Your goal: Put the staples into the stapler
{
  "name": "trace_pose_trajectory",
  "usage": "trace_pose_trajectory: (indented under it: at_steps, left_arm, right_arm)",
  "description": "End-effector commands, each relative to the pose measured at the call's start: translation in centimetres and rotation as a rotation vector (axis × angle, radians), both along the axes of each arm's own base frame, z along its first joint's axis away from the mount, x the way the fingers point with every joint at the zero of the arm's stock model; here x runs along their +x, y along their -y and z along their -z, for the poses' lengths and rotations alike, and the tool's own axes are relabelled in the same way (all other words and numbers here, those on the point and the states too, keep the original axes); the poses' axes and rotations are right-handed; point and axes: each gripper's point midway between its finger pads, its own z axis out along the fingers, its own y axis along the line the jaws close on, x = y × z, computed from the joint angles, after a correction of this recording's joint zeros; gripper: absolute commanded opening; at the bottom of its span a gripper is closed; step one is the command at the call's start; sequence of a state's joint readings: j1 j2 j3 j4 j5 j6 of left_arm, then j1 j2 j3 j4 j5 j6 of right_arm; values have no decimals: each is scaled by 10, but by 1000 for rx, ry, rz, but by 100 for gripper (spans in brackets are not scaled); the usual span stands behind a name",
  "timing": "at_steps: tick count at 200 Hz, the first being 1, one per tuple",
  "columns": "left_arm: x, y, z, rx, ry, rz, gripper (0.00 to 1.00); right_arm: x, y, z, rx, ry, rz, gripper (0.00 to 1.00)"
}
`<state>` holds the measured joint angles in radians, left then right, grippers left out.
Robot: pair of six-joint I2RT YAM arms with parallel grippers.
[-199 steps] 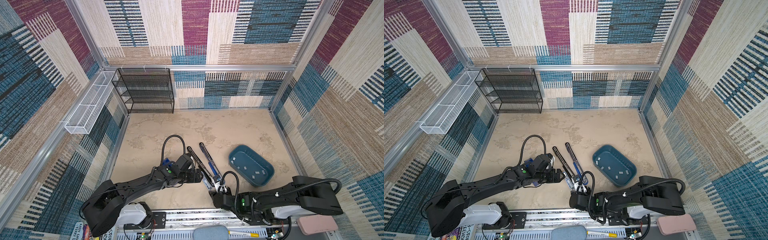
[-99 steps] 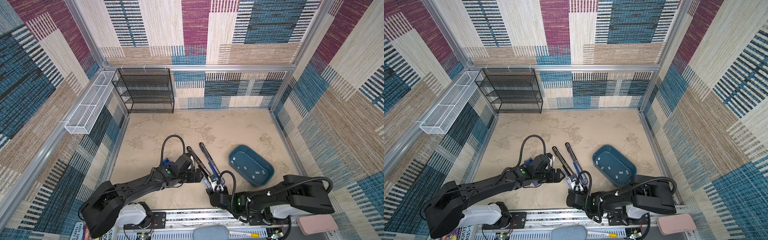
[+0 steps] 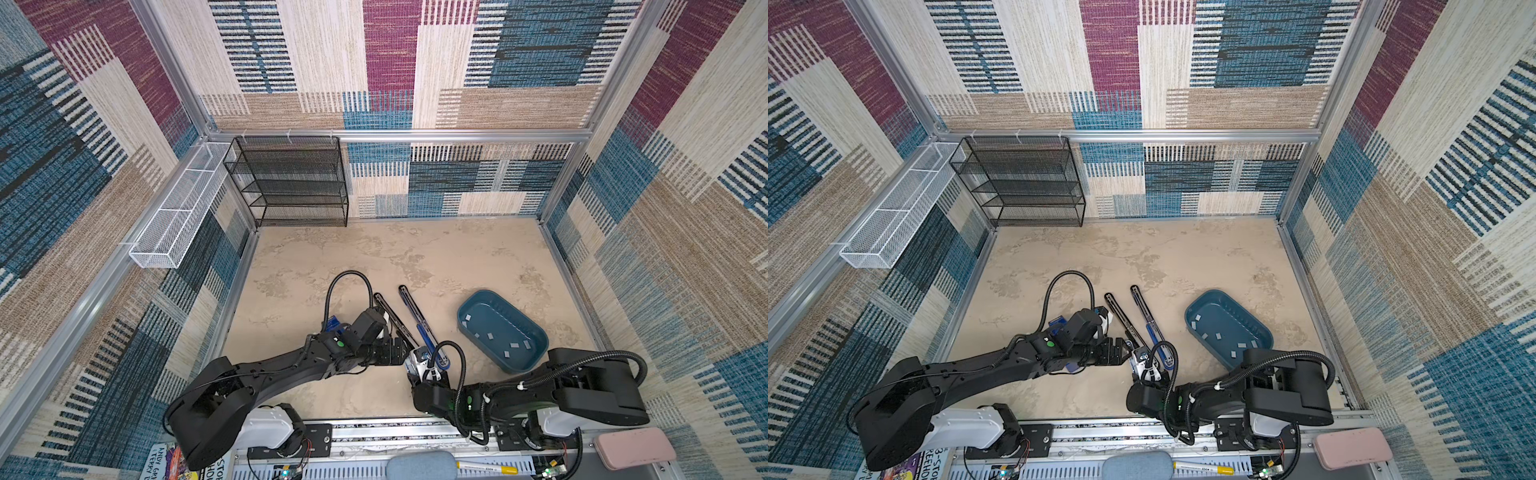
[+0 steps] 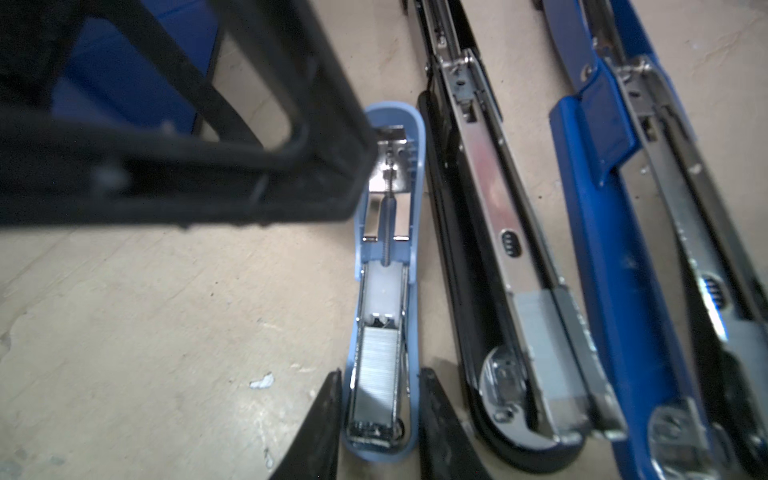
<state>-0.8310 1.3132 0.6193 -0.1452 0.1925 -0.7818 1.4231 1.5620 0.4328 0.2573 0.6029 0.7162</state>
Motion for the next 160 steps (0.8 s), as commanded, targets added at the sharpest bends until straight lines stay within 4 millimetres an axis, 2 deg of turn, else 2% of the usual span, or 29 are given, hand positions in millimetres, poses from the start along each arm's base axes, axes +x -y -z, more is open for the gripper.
trace_pose_trajectory:
  at_steps: [1, 30, 77, 116, 160]
  left_arm:
    - [6, 3, -4, -10, 41, 13, 90]
    - [10, -7, -1, 21, 52, -18, 90]
    - [13, -11, 1, 8, 63, -21, 90]
    - [19, -11, 3, 4, 77, -21, 85]
    - [28, -4, -1, 3, 102, 5, 73]
  right_arm:
    - [-16, 4, 23, -92, -81, -84, 25]
    - [-16, -8, 24, -96, -74, -110, 24]
    - [-18, -11, 24, -82, -75, -127, 23]
    - [-21, -12, 26, -59, -84, -146, 21]
    - [-23, -11, 28, -45, -91, -149, 19]
